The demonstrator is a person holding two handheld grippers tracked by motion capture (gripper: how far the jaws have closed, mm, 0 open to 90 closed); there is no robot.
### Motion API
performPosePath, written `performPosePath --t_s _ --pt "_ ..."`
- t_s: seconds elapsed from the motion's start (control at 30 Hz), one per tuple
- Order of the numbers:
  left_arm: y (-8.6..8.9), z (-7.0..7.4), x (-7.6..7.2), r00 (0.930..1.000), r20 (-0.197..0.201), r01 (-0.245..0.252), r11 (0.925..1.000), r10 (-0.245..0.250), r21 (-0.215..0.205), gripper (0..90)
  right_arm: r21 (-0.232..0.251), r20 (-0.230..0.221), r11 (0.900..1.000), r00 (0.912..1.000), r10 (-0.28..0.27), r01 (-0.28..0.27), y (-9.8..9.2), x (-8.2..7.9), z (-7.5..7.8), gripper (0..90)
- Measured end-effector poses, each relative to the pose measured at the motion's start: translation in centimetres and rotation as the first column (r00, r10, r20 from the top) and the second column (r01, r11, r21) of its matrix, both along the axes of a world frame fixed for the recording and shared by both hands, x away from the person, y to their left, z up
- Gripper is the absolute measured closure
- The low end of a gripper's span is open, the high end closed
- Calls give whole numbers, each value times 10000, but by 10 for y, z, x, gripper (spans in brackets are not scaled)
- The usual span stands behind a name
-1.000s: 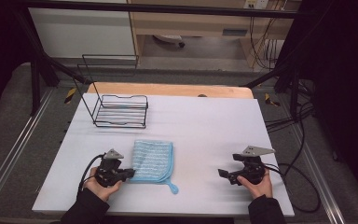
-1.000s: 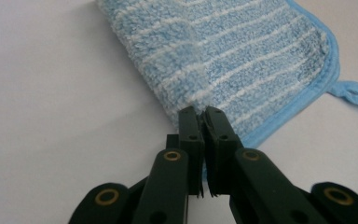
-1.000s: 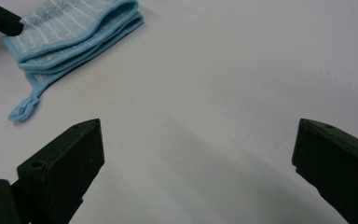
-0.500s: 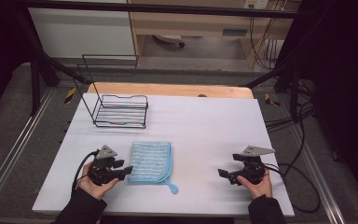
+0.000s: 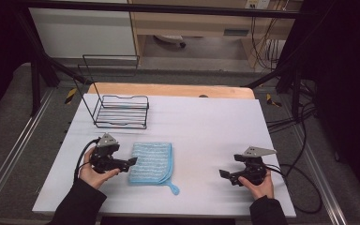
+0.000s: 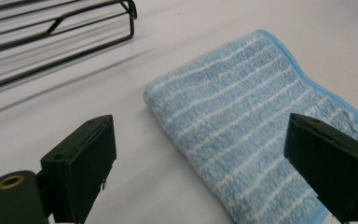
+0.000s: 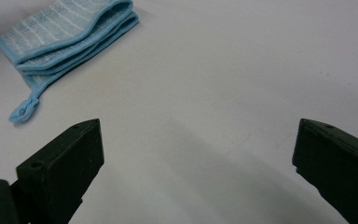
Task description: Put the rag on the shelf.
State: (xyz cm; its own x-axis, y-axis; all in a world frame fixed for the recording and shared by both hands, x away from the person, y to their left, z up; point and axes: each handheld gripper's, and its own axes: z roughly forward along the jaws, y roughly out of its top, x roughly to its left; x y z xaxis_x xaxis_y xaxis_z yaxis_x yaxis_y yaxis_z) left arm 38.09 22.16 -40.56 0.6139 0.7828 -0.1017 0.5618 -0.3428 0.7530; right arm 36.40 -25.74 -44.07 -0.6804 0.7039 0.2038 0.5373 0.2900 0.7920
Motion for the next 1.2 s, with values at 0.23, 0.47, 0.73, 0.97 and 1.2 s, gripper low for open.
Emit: performPosePath --t_s 0.23,0.47,0.73,0.97,1.2 --pt "-5 6 22 9994 133 -306 9995 305 94 83 16 -23 10000 10000 -27 27 0 0 0 26" --pt "-6 -4 42 9965 45 -829 9964 829 152 179 -24 -40 10000 10000 -29 28 1 0 -1 26" --pt "-6 -24 57 9934 -581 -972 9950 985 245 381 -65 -91 10000 10000 0 -1 1 1 -1 27" --pt "-7 -35 64 9881 -1335 -752 9971 761 119 509 -117 -94 9999 9999 89 -90 3 1 -1 28" --pt "-7 -40 60 9860 -1551 -672 9971 609 -359 631 -116 -122 9999 9999 78 -79 5 3 -1 28"
